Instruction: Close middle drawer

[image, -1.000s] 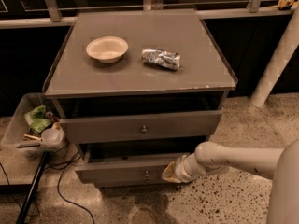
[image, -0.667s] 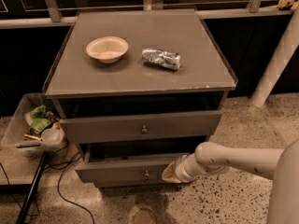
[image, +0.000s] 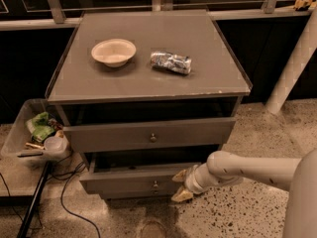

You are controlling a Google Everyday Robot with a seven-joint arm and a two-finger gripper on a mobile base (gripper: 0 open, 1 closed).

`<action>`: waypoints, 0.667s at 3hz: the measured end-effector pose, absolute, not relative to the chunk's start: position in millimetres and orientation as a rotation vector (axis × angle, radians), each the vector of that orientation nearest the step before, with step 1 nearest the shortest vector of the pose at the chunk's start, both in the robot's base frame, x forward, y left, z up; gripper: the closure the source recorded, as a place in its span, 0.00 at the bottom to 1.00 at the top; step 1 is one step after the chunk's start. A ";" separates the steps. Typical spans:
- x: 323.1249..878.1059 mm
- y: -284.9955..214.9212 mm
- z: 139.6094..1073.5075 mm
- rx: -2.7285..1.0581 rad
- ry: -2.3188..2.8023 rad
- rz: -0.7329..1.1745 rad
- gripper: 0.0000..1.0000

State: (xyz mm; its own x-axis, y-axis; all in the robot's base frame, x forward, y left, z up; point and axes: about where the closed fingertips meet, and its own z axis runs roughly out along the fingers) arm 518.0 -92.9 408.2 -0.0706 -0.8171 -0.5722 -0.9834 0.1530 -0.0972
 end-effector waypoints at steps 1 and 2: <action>518.0 -92.9 408.1 -1.709 1.934 0.436 0.00; 518.0 -92.8 408.1 -1.709 1.934 0.436 0.00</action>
Offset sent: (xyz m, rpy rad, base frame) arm 0.0000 0.0000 0.0000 0.0000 0.0000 0.0000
